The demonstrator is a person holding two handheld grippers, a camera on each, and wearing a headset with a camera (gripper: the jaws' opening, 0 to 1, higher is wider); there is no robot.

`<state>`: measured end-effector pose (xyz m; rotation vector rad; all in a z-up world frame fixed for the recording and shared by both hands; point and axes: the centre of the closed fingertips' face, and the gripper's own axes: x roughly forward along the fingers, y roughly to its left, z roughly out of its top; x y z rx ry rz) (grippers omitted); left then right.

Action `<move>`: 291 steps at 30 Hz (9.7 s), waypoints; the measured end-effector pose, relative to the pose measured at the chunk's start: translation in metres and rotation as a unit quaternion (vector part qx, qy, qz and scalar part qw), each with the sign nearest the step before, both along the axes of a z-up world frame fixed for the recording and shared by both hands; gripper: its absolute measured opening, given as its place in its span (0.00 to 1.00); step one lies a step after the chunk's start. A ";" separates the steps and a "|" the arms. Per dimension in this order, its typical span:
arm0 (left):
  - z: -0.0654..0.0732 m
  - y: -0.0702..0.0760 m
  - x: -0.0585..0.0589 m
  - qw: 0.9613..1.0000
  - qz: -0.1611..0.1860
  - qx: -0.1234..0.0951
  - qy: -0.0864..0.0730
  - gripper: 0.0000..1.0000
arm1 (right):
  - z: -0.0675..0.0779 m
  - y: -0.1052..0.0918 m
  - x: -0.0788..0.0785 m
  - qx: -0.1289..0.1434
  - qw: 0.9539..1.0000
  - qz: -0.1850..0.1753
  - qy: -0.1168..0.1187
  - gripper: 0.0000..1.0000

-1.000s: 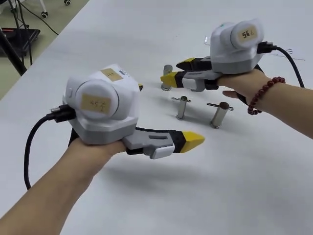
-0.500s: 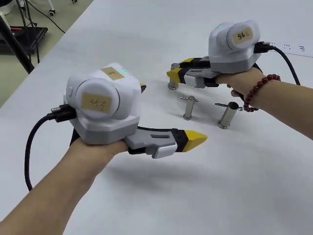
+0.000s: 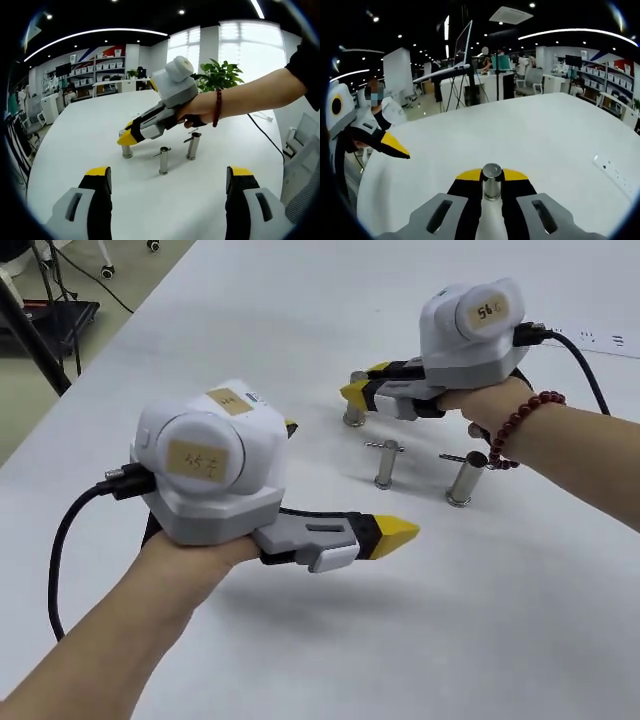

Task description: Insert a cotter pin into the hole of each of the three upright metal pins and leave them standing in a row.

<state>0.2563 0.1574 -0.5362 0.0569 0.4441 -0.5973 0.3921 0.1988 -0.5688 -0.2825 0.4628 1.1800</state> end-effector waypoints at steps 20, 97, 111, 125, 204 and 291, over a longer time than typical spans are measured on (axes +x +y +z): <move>0.004 -0.002 -0.001 1.000 -0.008 -0.003 0.000 0.95 | 0.029 -0.062 0.003 -0.027 0.998 -0.040 -0.030 0.08; 0.009 -0.011 -0.043 1.000 -0.012 0.013 -0.013 0.95 | 0.001 -0.180 -0.134 -0.014 0.986 -0.165 0.001 0.08; 0.008 -0.014 -0.044 0.999 -0.021 0.020 -0.013 0.95 | -0.001 -0.167 -0.141 -0.013 0.992 -0.125 -0.006 0.08; 0.004 -0.016 -0.046 0.999 -0.026 0.022 -0.005 0.94 | -0.001 -0.163 -0.143 -0.001 0.994 -0.108 -0.004 0.10; 0.000 -0.022 -0.046 0.999 -0.041 0.016 0.001 0.89 | -0.043 -0.250 0.001 -0.237 0.965 -0.078 0.075 0.07; 0.027 -0.064 -0.029 0.974 -0.059 -0.161 0.145 0.33 | 0.046 -0.152 -0.137 -0.215 0.952 0.155 -0.153 0.00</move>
